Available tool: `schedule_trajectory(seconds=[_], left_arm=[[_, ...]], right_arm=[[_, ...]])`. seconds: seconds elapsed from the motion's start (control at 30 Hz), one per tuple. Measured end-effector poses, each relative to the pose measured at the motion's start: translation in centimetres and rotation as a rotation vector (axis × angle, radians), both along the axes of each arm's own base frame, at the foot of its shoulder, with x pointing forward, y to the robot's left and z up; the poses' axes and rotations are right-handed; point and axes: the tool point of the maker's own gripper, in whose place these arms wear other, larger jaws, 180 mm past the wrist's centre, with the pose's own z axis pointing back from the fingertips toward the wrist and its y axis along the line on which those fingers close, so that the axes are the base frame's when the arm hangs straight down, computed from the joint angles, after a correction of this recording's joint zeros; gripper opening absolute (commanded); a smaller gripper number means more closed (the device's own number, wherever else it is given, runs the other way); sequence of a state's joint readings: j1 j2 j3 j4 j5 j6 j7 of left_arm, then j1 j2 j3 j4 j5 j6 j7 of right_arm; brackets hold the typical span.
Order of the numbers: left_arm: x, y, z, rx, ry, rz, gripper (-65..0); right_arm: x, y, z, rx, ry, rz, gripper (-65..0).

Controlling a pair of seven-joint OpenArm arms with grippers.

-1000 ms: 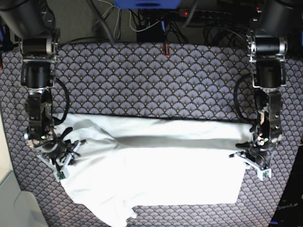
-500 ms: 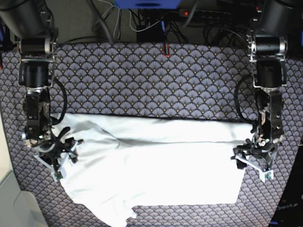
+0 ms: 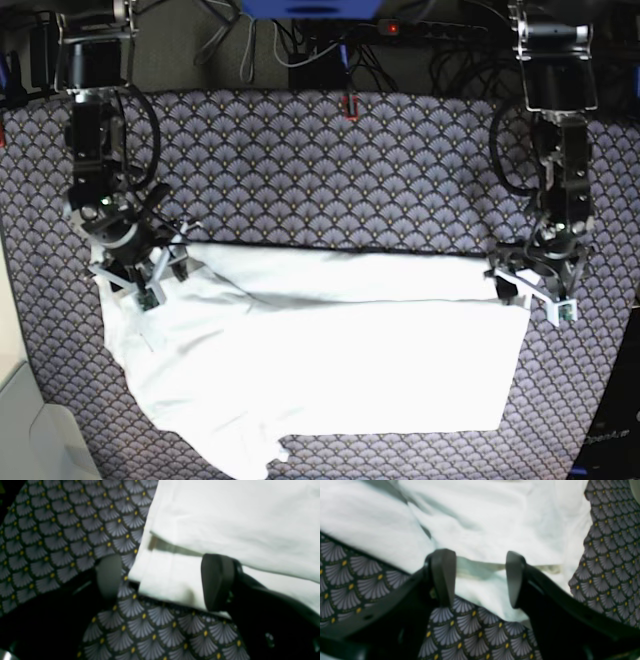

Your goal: Fold the T-shirt properly

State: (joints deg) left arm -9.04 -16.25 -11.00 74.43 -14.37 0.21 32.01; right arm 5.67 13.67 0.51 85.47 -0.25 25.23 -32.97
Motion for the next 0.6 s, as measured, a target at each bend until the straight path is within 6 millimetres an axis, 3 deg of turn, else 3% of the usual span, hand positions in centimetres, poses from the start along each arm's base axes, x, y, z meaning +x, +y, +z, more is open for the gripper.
schedule_trajectory(seconds=[0.2, 0.3, 0.4, 0.47, 0.6], left_arm=[[-0.4, -0.1, -1.4, -0.011, 0.034, 0.004, -19.1], [-0.2, -1.0, -1.3, 0.007, 0.035, -0.033, -32.5], [-0.1, -2.7, -1.7, 0.003, 0.044, -0.076, -52.8], [-0.1, -3.6, -2.0, -0.001, 0.055, -0.101, -65.0], [0.0, -3.2, -1.8, 0.010, 0.051, -0.093, -62.6]], right_arm=[[-0.7, 3.2, -1.0, -0.008, 0.027, 0.087, -36.0], [-1.3, 6.0, -1.7, -0.008, 0.043, 0.166, -44.1], [-1.2, 8.7, -1.4, 0.027, 0.038, 0.207, -54.0], [-0.3, 9.1, -0.5, 0.036, 0.013, 0.206, -60.1], [1.0, 9.2, 0.3, -0.037, -0.025, 0.201, -64.9]])
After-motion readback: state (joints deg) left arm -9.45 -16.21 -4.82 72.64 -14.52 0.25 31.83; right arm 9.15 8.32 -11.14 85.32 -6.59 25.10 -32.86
